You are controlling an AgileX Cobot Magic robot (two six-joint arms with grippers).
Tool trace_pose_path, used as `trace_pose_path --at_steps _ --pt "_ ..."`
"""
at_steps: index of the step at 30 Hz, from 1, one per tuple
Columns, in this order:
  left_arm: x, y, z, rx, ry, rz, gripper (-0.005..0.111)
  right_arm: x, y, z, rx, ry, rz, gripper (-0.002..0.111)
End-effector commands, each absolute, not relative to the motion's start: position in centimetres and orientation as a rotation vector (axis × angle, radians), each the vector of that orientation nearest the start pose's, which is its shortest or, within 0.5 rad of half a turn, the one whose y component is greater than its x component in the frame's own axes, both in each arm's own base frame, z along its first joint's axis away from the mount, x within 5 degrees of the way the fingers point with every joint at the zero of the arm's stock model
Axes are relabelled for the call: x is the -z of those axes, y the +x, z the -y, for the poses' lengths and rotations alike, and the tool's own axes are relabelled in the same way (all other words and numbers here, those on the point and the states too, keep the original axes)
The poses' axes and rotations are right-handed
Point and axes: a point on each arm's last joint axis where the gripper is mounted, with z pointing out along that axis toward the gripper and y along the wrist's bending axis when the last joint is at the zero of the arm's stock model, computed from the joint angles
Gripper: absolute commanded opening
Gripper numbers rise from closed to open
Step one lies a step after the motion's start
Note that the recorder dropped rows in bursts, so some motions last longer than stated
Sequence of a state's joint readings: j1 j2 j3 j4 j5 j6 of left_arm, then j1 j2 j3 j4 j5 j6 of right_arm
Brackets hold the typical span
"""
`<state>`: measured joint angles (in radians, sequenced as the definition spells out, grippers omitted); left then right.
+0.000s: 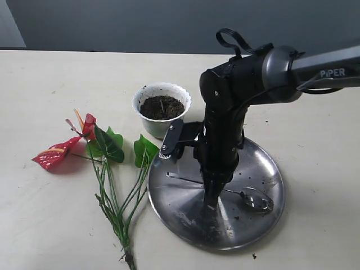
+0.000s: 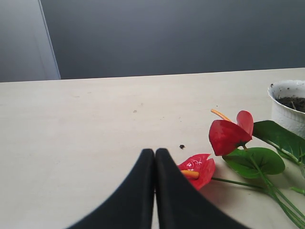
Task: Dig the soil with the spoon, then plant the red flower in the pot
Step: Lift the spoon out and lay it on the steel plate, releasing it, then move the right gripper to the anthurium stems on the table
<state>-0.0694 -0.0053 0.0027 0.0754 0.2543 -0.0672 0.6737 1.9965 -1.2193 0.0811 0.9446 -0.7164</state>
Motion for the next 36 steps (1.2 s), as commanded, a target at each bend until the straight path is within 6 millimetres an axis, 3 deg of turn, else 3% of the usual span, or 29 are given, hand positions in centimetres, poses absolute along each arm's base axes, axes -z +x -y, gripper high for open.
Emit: trace_pose_path --at_steps 1,5,8,10,11,14,16,18,20,21,29,36 --pt "-19.1 5.5 0.2 0.037 0.053 -1.728 0.002 -13.0 27.4 -22.7 -0.098 -1.999 -2.486 0.006" --pt "-19.1 5.5 0.2 0.037 0.053 -1.728 0.002 -13.0 27.4 -22.7 -0.097 -2.001 -2.47 0.026" --pt "-19.1 5.5 0.2 0.037 0.053 -1.728 0.002 -13.2 27.4 -22.7 -0.099 -1.978 -2.483 0.03" --pt "-19.1 5.5 0.2 0.037 0.053 -1.728 0.002 -14.2 27.2 -23.0 -0.151 -1.868 -2.531 0.03" --pt "-19.1 5.5 0.2 0.037 0.053 -1.728 0.002 -15.3 26.8 -23.7 -0.299 -1.755 -2.551 0.03" --pt "-19.1 5.5 0.2 0.037 0.053 -1.728 0.002 -17.4 26.1 -25.4 -0.61 -1.644 -2.447 0.03" --pt "-19.1 5.5 0.2 0.037 0.053 -1.728 0.002 -18.9 26.0 -27.0 -0.875 -1.434 -2.396 0.03" --pt "-19.1 5.5 0.2 0.037 0.053 -1.728 0.002 -19.2 25.9 -28.0 -1.014 -1.369 -2.331 0.04" --pt "-19.1 5.5 0.2 0.037 0.053 -1.728 0.002 -18.9 25.9 -28.6 -1.031 -1.344 -2.31 0.056" --pt "-19.1 5.5 0.2 0.037 0.053 -1.728 0.002 -18.7 25.9 -28.9 -1.02 -1.329 -2.306 0.057" --pt "-19.1 5.5 0.2 0.037 0.053 -1.728 0.002 -16.6 24.9 -31.7 -0.964 -1.278 -2.291 0.057" --pt "-19.1 5.5 0.2 0.037 0.053 -1.728 0.002 -13.7 25.5 -32.2 -0.919 -1.185 -2.364 0.057"
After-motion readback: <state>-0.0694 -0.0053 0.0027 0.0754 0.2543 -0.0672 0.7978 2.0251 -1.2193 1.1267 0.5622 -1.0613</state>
